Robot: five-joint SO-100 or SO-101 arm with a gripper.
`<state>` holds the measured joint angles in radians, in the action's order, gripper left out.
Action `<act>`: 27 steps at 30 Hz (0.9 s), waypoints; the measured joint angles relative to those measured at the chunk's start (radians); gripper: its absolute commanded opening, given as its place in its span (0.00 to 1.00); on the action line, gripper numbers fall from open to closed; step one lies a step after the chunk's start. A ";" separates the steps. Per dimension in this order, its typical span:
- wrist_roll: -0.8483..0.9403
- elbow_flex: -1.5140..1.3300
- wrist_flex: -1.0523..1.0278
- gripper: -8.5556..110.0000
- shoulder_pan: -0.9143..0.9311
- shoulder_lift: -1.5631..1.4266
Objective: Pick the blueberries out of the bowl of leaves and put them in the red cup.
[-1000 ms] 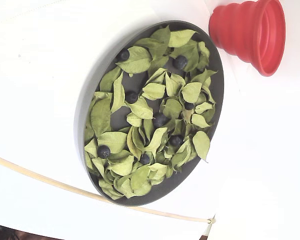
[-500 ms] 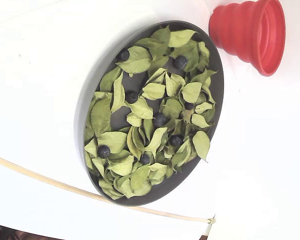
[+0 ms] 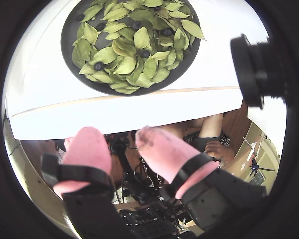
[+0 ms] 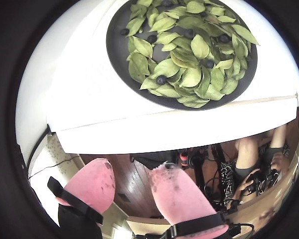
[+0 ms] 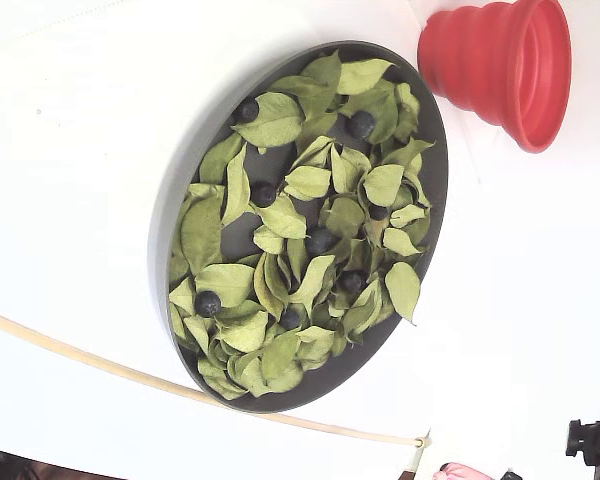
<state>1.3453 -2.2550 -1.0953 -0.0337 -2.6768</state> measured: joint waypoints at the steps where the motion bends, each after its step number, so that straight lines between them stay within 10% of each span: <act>1: 0.005 0.000 0.011 0.19 0.002 0.006; 27: 0.038 -0.037 0.190 0.19 -0.072 0.190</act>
<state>1.3837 -2.2918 -0.9050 -0.1058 -2.4866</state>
